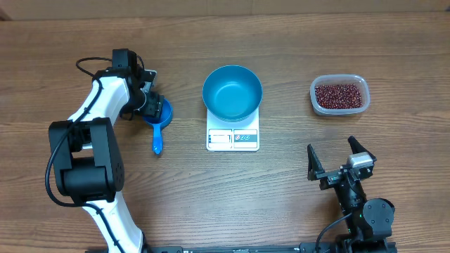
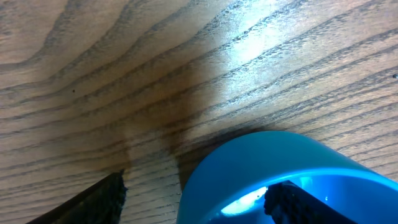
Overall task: Scoop item into bowl and weigh 150g on scale
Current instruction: 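Lower the left gripper and close it on the blue scoop's rim, then lift the blue scoop with the left gripper over the teal bowl, then move the right gripper toward the scoop held above the bowl, then close the right gripper on the scoop rim, taking it from the left gripper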
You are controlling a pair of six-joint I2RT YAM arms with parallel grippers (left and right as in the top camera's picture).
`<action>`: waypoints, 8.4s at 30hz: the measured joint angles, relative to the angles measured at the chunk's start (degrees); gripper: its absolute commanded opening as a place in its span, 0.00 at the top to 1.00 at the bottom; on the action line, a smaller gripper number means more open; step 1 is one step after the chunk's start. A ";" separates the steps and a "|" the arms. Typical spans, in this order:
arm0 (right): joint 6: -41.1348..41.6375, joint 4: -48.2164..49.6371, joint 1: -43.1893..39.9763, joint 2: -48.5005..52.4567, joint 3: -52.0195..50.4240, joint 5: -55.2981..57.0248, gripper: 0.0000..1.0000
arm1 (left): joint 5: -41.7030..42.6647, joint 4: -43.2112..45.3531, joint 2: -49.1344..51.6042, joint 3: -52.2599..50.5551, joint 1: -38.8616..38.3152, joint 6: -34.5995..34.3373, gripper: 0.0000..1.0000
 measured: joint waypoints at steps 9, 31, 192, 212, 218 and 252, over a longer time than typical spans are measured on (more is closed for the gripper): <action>0.02 0.00 0.00 0.00 0.00 0.00 0.00 | 0.02 0.00 0.00 0.00 0.00 0.28 0.45; 0.02 -0.04 0.00 0.00 0.00 0.00 0.00 | 0.04 0.20 0.00 0.00 0.00 0.55 0.96; 79.21 22.60 0.55 60.85 39.04 -42.62 0.14 | -5.01 -54.27 0.24 55.98 -30.23 -82.66 0.96; 75.23 18.75 1.84 60.87 39.04 -36.22 0.44 | -3.89 -53.35 0.24 55.98 -39.17 -89.61 0.96; 74.62 18.53 1.84 60.92 39.04 -34.97 0.56 | -4.33 -52.30 0.24 55.98 -40.02 -90.23 0.96; 74.16 16.06 1.81 60.94 39.04 -34.51 0.91 | -5.14 -51.69 0.24 55.98 -40.89 -97.07 0.96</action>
